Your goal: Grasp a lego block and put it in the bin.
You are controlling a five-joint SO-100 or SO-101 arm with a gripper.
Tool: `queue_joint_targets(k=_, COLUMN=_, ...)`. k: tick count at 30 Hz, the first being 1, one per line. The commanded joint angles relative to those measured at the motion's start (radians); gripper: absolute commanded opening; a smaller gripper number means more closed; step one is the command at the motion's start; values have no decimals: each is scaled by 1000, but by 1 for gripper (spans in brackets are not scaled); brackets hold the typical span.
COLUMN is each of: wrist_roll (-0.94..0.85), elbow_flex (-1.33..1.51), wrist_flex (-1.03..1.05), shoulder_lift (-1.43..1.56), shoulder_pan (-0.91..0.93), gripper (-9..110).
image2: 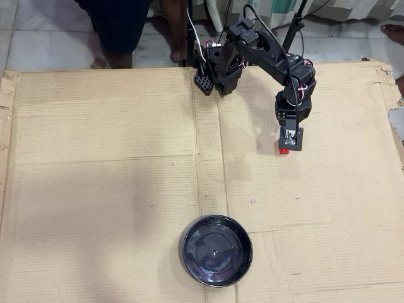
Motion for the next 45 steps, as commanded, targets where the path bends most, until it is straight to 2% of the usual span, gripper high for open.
queue_joint_targets(k=1, wrist_roll=6, elbow_flex=-48, wrist_flex=2, shoulder_lift=-8, shoulder_pan=-6, gripper=3)
queue_joint_targets(k=6, wrist_roll=6, elbow_flex=-67, wrist_flex=0, shoulder_lift=-44, shoulder_pan=-32, gripper=18)
queue_joint_targets(k=9, wrist_roll=6, elbow_flex=-84, wrist_flex=0, shoulder_lift=-66, shoulder_pan=-35, gripper=22)
queue_joint_targets(k=20, wrist_roll=6, elbow_flex=-92, wrist_flex=-3, shoulder_lift=-183, shoulder_pan=-80, gripper=22)
queue_joint_targets(k=33, wrist_roll=5, elbow_flex=-91, wrist_flex=-170, shoulder_lift=-273, shoulder_pan=-117, gripper=23)
queue_joint_targets(k=45, wrist_roll=5, elbow_flex=-91, wrist_flex=-206, shoulder_lift=-370, shoulder_pan=-115, gripper=22)
